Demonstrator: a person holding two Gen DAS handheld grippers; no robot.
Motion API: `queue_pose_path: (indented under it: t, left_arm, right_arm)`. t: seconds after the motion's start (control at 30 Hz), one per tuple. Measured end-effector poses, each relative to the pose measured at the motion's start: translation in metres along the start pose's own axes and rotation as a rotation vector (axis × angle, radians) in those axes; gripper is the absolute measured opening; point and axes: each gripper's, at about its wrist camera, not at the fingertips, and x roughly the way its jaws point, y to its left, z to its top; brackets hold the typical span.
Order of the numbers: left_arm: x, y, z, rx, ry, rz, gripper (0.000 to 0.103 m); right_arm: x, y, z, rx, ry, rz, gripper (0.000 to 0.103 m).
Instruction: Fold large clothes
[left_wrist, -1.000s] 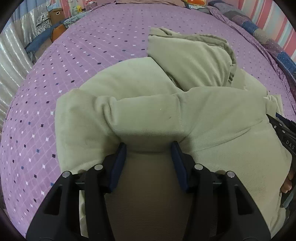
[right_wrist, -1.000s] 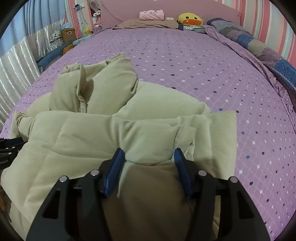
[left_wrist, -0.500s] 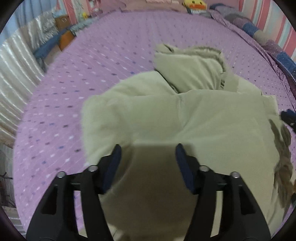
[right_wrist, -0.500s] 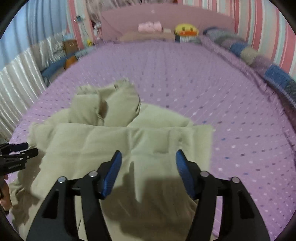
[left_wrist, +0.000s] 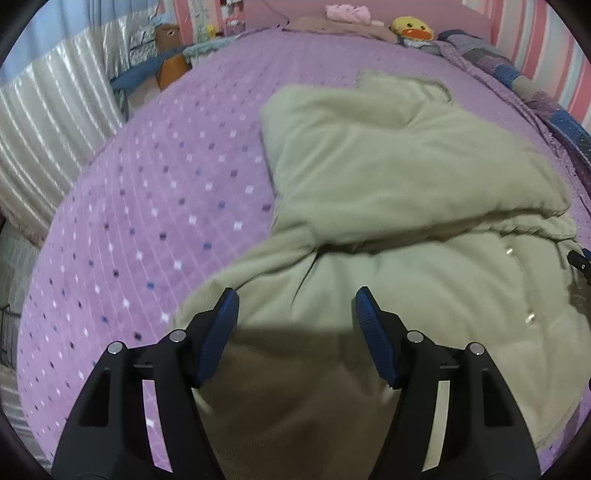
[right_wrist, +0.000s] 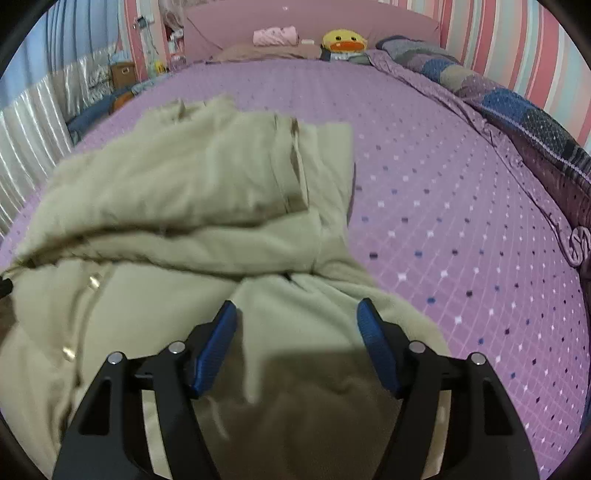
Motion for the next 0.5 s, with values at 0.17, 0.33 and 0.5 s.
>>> queue_pose_path:
  t: [0.17,0.33,0.5]
  left_arm:
    - [0.024,-0.007,-0.009,0.027,0.025,0.042,0.065]
    - [0.036,-0.013,-0.017,0.057,0.011,0.080,0.066]
    - [0.027,-0.015,-0.017,0.057,0.009,0.087,0.067]
  right_arm:
    - [0.024,0.003,-0.011,-0.031,0.025,-0.050,0.068]
    - [0.029,0.003,-0.016,-0.044,0.017,-0.064,0.070]
    - [0.026,0.002,-0.013,-0.036,0.024,-0.068,0.070]
